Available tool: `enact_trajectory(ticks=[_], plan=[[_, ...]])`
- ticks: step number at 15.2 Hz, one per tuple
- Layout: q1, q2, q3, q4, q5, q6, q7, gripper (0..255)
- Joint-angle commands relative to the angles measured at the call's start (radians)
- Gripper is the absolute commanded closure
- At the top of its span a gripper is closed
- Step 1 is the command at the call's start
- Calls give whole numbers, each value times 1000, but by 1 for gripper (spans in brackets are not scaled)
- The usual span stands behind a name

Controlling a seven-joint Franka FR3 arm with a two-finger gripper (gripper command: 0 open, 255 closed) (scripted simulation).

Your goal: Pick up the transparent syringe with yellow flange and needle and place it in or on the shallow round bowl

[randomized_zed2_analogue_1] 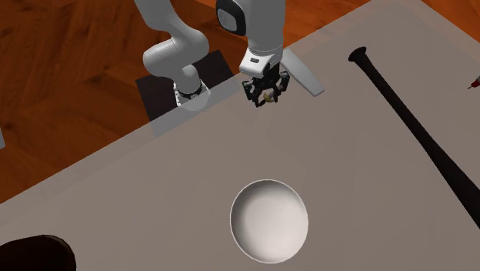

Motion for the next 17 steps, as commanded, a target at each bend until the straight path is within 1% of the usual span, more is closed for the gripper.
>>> enact_trajectory(ticks=[1, 2, 17], plan=[[0, 0, 0, 0, 0, 0, 0, 255], [0, 0, 0, 0, 0, 0, 0, 255], [-21, 15, -40, 207, -34, -192, -6, 255]])
